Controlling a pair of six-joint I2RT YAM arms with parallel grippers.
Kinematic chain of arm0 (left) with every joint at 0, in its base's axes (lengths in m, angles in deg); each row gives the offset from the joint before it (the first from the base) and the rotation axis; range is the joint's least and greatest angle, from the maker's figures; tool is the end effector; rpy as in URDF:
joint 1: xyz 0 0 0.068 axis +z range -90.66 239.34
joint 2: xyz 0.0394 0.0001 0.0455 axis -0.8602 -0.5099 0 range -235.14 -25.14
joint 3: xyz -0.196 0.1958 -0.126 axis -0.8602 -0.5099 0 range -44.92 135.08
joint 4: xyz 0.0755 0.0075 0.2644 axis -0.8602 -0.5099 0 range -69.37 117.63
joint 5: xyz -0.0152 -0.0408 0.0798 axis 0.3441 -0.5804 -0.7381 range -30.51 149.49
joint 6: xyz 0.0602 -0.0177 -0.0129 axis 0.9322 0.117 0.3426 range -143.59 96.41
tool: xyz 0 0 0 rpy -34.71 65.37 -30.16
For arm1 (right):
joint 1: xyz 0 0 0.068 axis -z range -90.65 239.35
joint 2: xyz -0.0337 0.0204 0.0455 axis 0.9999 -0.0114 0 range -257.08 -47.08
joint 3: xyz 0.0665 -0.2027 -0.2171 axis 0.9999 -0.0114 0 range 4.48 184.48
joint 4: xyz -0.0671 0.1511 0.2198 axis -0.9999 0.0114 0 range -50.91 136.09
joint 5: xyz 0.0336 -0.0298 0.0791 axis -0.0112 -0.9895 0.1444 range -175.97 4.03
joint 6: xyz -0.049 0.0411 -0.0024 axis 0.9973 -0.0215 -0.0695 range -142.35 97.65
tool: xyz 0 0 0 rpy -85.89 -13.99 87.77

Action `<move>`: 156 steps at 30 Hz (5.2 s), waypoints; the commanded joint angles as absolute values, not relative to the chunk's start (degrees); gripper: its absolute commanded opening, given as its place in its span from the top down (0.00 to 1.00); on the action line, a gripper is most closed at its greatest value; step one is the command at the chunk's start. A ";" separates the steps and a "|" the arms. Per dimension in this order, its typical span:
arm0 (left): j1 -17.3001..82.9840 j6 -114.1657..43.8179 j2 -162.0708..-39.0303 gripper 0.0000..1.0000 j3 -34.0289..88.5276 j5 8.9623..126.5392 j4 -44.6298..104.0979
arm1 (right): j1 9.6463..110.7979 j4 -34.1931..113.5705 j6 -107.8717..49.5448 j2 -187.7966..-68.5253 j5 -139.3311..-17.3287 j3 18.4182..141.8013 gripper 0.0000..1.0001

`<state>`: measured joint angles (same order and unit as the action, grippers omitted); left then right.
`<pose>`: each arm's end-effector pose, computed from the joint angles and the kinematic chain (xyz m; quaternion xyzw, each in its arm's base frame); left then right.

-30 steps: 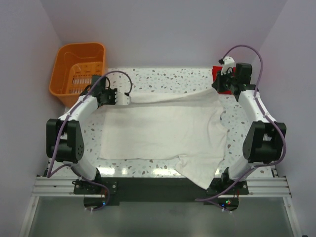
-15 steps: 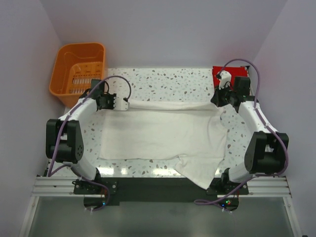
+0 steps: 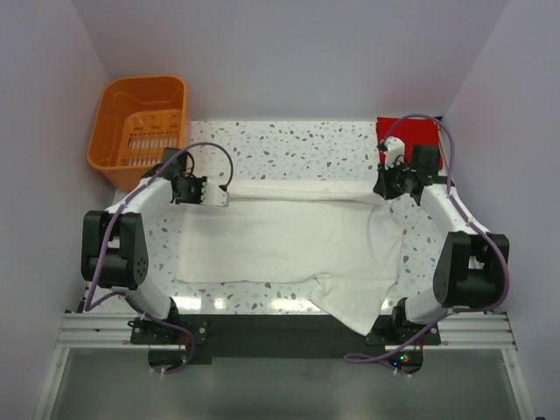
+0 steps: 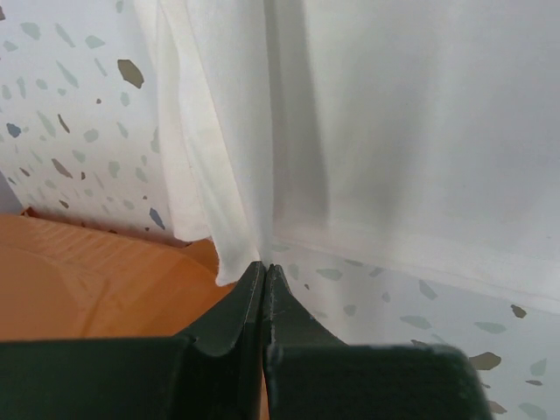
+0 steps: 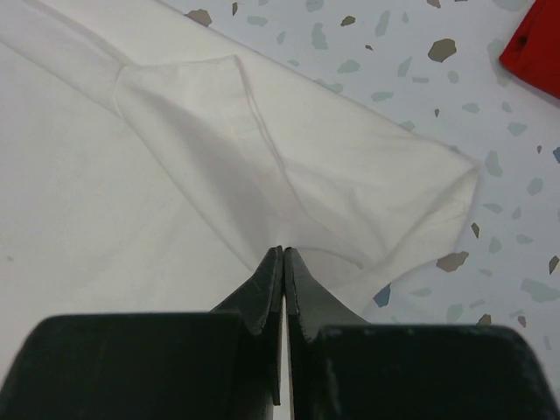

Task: Fold and stack the t-shirts
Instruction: Fold the tshirt

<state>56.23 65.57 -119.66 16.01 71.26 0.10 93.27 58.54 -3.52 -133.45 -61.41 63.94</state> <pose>0.3508 -0.0291 0.2081 0.7123 0.6491 0.0966 0.2491 0.3427 -0.0028 0.2594 -0.1960 0.8892 0.1219 0.3950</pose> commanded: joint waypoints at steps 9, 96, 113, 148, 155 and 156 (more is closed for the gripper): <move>56.35 66.23 -120.77 0.94 13.44 68.10 1.18 | 93.57 61.06 0.41 -134.09 -59.78 64.42 1.00; 22.78 -22.22 -155.23 1.00 51.68 121.09 39.77 | 97.61 84.88 -0.29 -155.71 -56.62 90.96 0.51; 20.85 22.71 -152.41 0.80 47.11 123.13 4.26 | 94.89 82.07 0.15 -156.95 -53.27 84.90 0.62; 37.36 17.99 -130.88 0.60 34.89 119.18 0.66 | 92.87 97.54 9.29 -146.58 -50.55 73.40 1.00; 46.67 20.70 -123.94 0.60 31.20 113.46 -6.38 | 90.67 97.10 9.38 -146.22 -51.78 70.22 1.00; 46.95 20.62 -123.50 0.60 30.58 113.11 -6.64 | 90.58 96.49 9.29 -146.31 -52.04 70.22 1.00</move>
